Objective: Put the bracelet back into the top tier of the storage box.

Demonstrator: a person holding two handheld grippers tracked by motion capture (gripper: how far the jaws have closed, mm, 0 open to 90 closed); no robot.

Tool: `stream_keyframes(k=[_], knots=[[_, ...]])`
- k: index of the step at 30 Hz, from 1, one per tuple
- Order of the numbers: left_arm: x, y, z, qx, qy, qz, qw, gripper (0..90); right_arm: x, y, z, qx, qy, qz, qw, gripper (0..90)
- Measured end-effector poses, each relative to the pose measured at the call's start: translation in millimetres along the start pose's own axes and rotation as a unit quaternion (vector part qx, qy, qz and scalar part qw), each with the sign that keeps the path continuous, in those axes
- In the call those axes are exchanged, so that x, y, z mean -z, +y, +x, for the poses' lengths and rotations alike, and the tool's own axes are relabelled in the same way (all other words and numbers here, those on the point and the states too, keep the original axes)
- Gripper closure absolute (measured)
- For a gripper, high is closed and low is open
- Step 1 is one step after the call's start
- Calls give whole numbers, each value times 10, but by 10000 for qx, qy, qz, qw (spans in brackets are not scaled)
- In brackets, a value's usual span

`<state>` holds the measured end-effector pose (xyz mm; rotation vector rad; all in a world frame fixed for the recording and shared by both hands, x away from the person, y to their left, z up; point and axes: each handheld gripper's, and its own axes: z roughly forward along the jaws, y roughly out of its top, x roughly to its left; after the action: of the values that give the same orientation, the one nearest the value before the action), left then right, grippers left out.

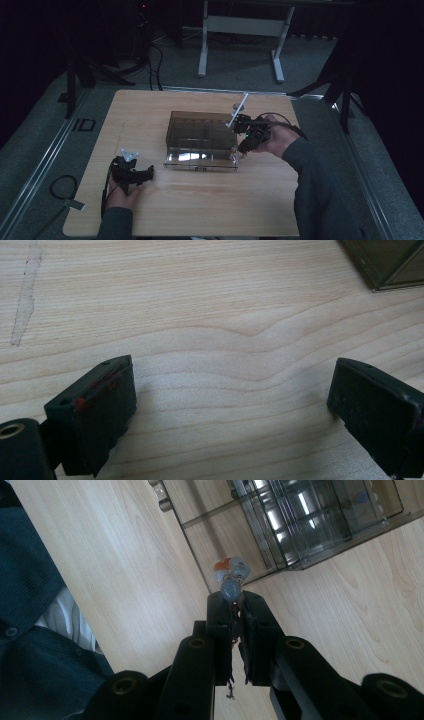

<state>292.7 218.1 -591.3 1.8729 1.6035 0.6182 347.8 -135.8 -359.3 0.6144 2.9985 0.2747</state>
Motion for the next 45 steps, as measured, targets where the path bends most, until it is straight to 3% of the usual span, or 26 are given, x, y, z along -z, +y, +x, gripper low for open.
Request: stream_keyframes(k=[25,45], knots=[[-1,0,0,1,1,-9,10000,56,-288,224,29,111,105,214,9997,834],[-2,0,0,2,2,-16,10000,56,-691,338,-5,45,-8,414,9991,834]])
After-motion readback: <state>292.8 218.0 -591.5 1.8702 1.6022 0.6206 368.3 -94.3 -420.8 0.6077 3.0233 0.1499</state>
